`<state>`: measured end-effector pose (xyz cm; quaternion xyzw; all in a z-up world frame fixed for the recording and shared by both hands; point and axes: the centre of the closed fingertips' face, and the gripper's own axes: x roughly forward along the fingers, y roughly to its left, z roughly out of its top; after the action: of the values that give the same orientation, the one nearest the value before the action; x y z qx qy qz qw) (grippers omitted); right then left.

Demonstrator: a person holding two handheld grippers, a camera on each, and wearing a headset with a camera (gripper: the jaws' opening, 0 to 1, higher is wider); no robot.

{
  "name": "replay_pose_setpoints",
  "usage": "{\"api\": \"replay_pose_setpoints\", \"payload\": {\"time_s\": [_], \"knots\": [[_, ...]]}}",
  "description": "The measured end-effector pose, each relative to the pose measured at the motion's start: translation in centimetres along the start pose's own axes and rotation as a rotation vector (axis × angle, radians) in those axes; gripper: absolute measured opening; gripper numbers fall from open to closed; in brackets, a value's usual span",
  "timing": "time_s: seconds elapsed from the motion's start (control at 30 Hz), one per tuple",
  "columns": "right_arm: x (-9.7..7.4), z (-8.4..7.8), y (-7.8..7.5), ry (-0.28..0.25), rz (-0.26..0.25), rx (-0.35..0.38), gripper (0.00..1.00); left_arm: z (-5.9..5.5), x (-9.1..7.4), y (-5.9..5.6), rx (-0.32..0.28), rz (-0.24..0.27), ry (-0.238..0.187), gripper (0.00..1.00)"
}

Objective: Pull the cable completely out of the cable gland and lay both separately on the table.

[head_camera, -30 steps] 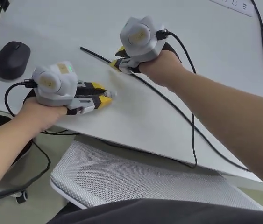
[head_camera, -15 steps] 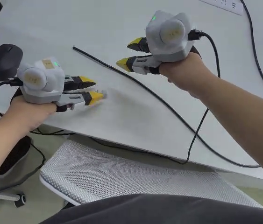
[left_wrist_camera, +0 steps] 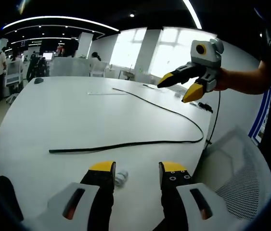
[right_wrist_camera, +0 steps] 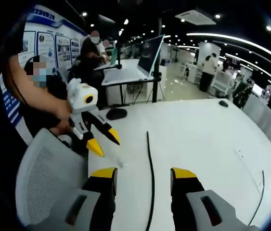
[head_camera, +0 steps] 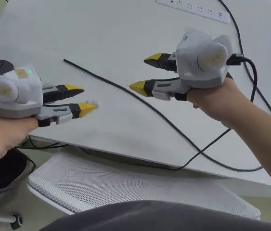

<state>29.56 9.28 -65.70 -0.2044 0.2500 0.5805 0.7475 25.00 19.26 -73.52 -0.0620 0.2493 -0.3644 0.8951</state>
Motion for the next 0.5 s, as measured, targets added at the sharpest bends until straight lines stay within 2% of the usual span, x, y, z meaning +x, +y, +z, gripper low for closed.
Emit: {"api": "replay_pose_setpoints", "payload": {"time_s": [0.2, 0.27, 0.4, 0.5], "knots": [[-3.5, -0.6, 0.8, -0.048, -0.027, 0.061, 0.46, 0.9, -1.1, -1.5, -0.008, 0.008, -0.013, 0.43], [-4.6, -1.0, 1.1, -0.068, -0.037, 0.101, 0.48, 1.1, -1.5, -1.8, -0.010, 0.006, -0.015, 0.44], [-6.5, -2.8, 1.3, -0.069, -0.072, 0.140, 0.53, 1.8, -2.1, -2.8, -0.023, 0.008, -0.026, 0.49], [-8.0, -4.6, 1.4, -0.091, -0.106, 0.218, 0.58, 2.0, -2.3, -3.4, -0.028, 0.005, -0.014, 0.52]]}}
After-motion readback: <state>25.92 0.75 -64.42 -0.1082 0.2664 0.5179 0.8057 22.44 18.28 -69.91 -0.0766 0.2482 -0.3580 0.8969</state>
